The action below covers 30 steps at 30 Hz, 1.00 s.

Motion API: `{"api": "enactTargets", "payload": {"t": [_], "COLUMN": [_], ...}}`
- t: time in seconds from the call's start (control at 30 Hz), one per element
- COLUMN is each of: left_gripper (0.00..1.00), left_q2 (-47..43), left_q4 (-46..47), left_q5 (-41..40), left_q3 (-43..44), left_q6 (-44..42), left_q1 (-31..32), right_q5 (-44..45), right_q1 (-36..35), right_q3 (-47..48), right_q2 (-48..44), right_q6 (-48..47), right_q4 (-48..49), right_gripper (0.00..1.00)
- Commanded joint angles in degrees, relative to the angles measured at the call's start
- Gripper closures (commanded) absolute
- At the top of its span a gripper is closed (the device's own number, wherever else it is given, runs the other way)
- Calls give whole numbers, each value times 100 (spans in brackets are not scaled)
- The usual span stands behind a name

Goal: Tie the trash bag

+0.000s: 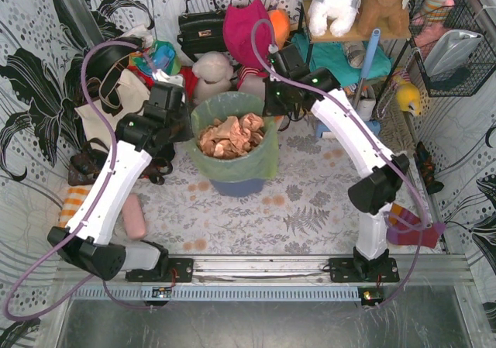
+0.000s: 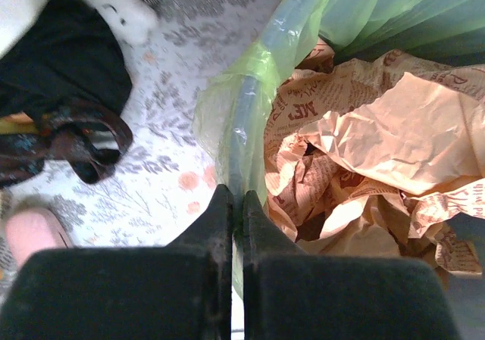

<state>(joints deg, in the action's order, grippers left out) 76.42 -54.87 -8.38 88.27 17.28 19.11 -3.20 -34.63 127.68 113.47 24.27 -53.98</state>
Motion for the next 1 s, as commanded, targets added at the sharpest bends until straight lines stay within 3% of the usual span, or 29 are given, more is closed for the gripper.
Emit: {"api": "enactTargets", "payload": {"t": [0.0, 0.33, 0.53, 0.83, 0.9, 0.97], "left_gripper": [100, 100, 100, 100, 97, 87], "left_q2": [-412, -1004, -1200, -1370, -1415, -1462], "left_q4": [-440, -708, -514, -569, -581, -630], "left_q5": [670, 396, 219, -76, -84, -135], "left_q3": [186, 24, -367, -574, -643, -616], "left_q6": [316, 1596, 2195, 2884, 2934, 2981], "left_q1": [892, 2350, 3104, 3703, 3713, 3714], "right_q5": [-141, -119, -80, 3, -32, -49], "right_q1": [-79, -107, -114, -114, -116, -114], "right_q3": [-458, -2593, -3923, -4460, -4507, -4551], "right_q2": [-778, -2655, -3528, -3796, -3789, -3787], "right_q6": [-169, 144, 514, 578, 585, 586], "right_q4": [-223, 244, 1150, 1326, 1378, 1448], "right_gripper": [100, 100, 100, 100, 100, 100]}}
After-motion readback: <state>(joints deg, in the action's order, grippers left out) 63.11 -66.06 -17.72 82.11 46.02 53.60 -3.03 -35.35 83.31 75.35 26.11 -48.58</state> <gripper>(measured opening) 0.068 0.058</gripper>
